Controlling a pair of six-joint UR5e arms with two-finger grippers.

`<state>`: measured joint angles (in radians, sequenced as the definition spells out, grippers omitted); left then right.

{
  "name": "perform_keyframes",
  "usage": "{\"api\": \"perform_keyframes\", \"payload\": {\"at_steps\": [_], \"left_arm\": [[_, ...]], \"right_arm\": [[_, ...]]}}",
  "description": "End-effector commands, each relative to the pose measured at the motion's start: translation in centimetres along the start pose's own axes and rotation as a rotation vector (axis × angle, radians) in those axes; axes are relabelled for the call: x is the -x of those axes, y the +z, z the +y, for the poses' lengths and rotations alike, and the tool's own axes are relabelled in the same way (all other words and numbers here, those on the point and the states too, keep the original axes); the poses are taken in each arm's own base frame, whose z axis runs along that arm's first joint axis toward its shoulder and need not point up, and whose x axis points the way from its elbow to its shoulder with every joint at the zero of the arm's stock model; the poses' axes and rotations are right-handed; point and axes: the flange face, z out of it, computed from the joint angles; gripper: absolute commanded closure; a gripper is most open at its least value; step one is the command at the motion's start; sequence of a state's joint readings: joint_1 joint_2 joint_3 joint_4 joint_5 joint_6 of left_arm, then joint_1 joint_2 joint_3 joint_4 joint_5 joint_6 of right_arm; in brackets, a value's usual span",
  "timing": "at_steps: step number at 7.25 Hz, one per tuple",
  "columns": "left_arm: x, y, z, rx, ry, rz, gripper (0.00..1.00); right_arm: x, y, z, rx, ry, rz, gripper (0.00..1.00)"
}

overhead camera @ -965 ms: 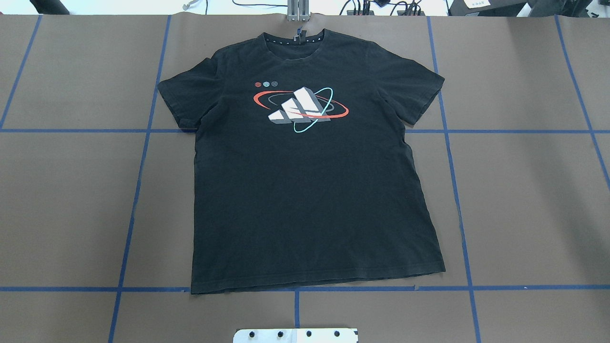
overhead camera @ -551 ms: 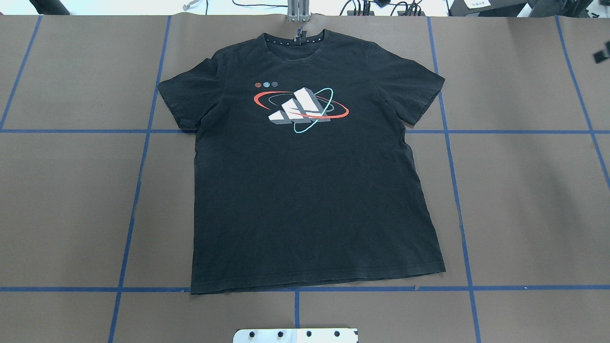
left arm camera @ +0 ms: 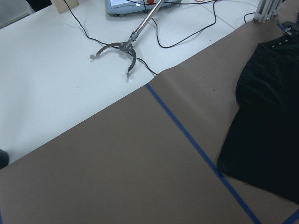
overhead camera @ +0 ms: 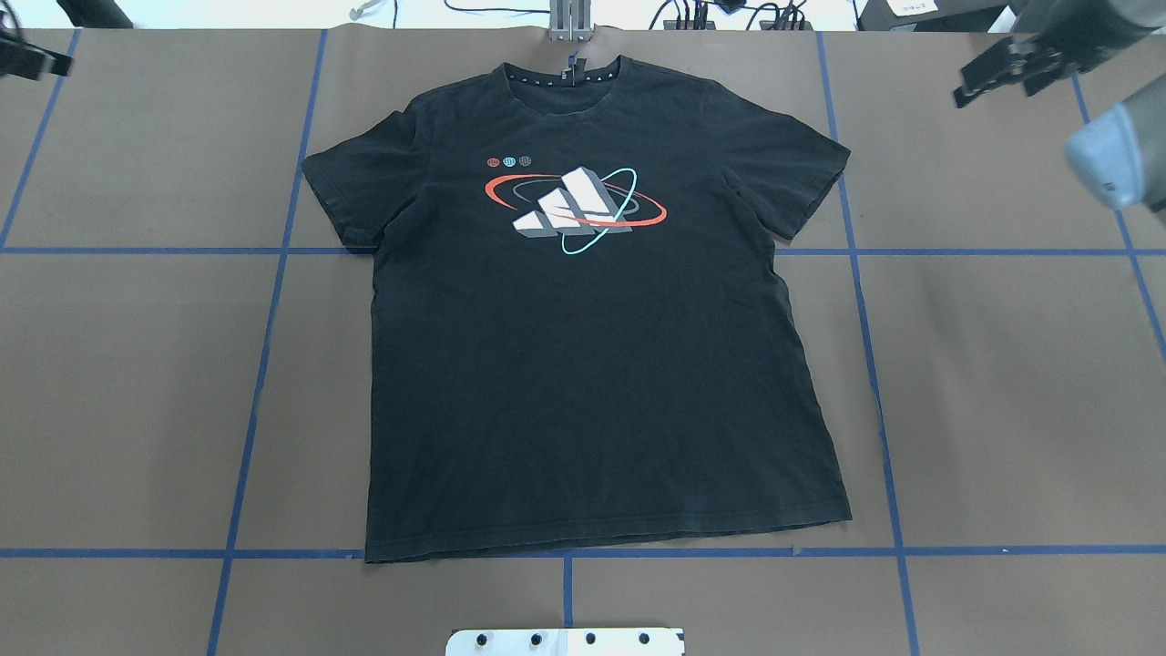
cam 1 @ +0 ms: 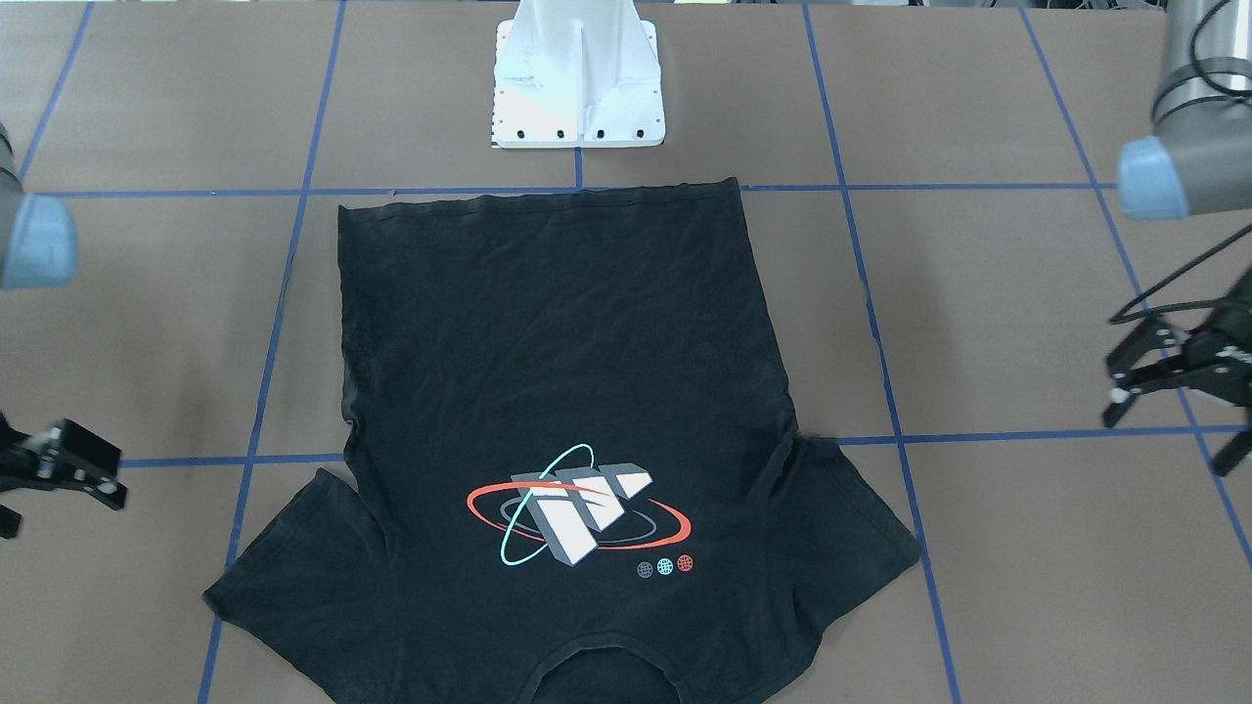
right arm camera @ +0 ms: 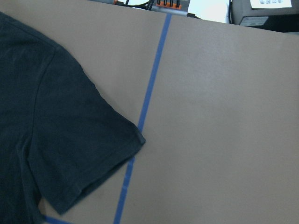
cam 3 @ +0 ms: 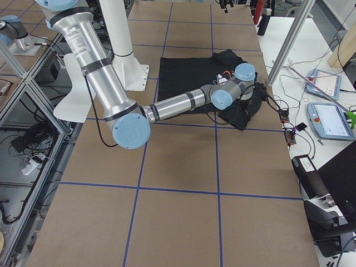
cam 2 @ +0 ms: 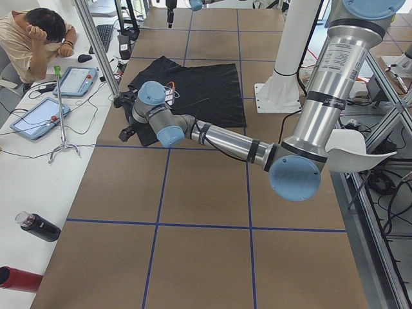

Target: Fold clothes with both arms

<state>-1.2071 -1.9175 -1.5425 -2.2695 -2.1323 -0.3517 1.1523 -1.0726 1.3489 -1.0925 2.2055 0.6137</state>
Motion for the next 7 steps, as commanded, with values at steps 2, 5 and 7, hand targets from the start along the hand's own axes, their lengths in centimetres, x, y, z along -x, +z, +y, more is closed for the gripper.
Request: {"api": "perform_keyframes", "payload": {"at_steps": [2, 5, 7], "left_arm": [[-5.3, 2.8, -1.2, -0.008, -0.049, 0.027, 0.00], [-5.3, 2.8, -1.2, -0.009, -0.048, 0.027, 0.00], [-5.3, 2.8, -1.3, -0.010, -0.047, 0.026, 0.00]], "right_arm": [[0.7, 9.5, 0.1, -0.078, 0.032, 0.009, 0.02], [2.5, 14.7, 1.2, -0.104, 0.012, 0.055, 0.16], [2.2, 16.2, 1.3, -0.100, 0.014, 0.091, 0.23]]}}
